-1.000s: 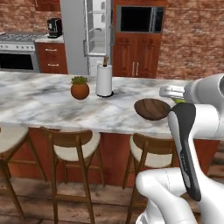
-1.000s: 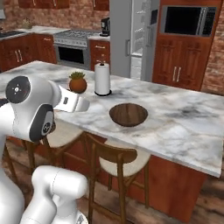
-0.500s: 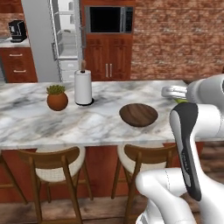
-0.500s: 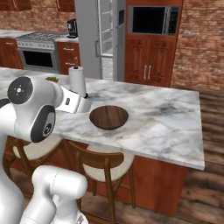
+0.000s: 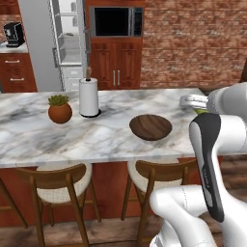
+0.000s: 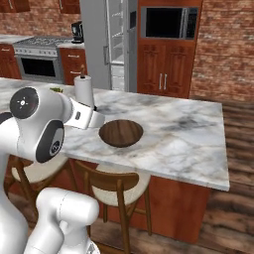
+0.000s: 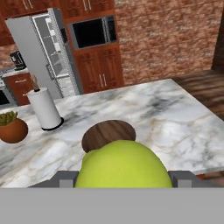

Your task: Retrieve the pear and banana from the fridge and place them into the bowl on the dining table.

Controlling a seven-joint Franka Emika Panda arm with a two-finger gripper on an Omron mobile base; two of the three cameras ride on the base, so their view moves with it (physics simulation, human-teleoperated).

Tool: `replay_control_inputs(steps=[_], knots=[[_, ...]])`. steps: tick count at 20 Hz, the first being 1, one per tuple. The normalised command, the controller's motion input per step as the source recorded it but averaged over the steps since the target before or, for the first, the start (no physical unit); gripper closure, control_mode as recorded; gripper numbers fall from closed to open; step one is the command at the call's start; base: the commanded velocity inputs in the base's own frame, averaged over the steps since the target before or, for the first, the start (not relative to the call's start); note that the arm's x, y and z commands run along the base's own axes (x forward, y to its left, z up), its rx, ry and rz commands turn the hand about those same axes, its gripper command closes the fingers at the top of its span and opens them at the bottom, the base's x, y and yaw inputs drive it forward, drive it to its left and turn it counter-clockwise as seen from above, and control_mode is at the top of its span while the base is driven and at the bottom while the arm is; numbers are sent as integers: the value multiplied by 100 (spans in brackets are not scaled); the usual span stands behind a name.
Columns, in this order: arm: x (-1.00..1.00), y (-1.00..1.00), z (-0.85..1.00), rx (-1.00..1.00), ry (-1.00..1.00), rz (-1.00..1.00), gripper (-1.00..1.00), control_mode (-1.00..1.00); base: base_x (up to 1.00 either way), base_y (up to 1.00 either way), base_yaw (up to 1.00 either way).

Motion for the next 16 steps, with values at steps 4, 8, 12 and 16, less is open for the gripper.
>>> replay_control_inputs(steps=[4,8,12,16], knots=[[6,-8,-2,3,2,0,100,-100,3,-4,0],[30,-23,-27,12,12,0,100,-100,0,0,0],[46,-11,-42,14,22,0,100,-100,0,0,0],[57,0,-47,12,33,0,100,-100,0,0,0]])
